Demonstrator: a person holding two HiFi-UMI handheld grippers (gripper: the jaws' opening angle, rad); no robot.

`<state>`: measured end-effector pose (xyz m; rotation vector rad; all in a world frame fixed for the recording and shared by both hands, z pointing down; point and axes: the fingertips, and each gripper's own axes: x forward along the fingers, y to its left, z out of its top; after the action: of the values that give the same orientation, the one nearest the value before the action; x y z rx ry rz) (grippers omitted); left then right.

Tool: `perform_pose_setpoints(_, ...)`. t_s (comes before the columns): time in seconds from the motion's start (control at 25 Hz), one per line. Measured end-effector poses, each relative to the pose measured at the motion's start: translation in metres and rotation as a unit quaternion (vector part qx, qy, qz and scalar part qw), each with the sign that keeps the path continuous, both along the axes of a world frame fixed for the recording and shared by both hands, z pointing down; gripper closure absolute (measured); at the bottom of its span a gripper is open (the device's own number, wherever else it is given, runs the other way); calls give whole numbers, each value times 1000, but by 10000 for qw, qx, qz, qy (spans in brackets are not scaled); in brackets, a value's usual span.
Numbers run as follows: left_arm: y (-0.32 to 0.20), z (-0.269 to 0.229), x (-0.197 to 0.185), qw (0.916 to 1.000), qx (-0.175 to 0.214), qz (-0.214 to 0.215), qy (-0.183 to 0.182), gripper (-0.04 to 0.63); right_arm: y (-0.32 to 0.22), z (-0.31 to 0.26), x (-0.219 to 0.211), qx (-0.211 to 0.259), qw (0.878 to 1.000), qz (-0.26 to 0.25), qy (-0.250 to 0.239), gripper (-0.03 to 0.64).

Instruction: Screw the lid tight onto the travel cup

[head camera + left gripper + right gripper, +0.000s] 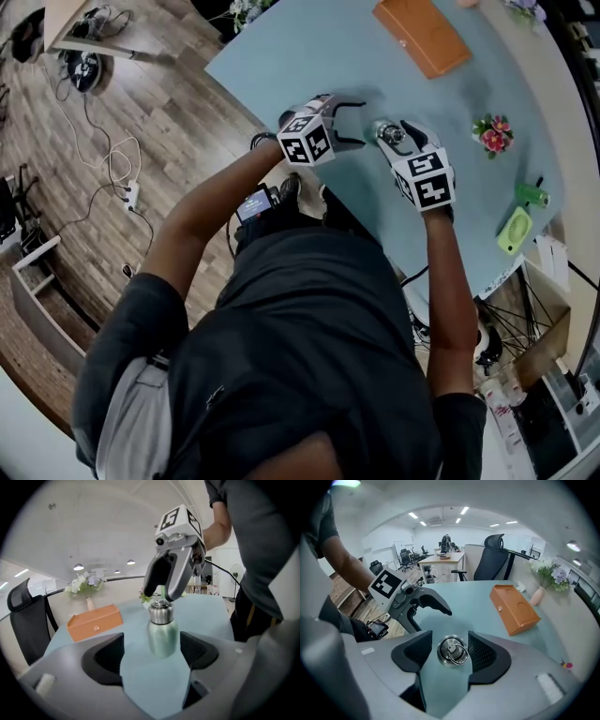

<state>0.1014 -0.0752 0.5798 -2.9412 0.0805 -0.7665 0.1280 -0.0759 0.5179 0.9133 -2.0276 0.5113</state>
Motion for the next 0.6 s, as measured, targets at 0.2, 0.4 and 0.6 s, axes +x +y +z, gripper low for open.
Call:
perform_pose_setpoints(0.2,-14,-40,-29,9988,115,-394,279,176,-2,-25,-6,283,9987,240,-353,379)
perform_pose_setpoints(0.4,-26,-89,-58,9941,205,-864,625,179,-6,-63,-4,763,9916,660,-814,379)
perform_pose_setpoints(0.6,-36,-146,-89,9843,264,-1362,1093,198,-7,-126,4,1448,9645,1280,-1801,380)
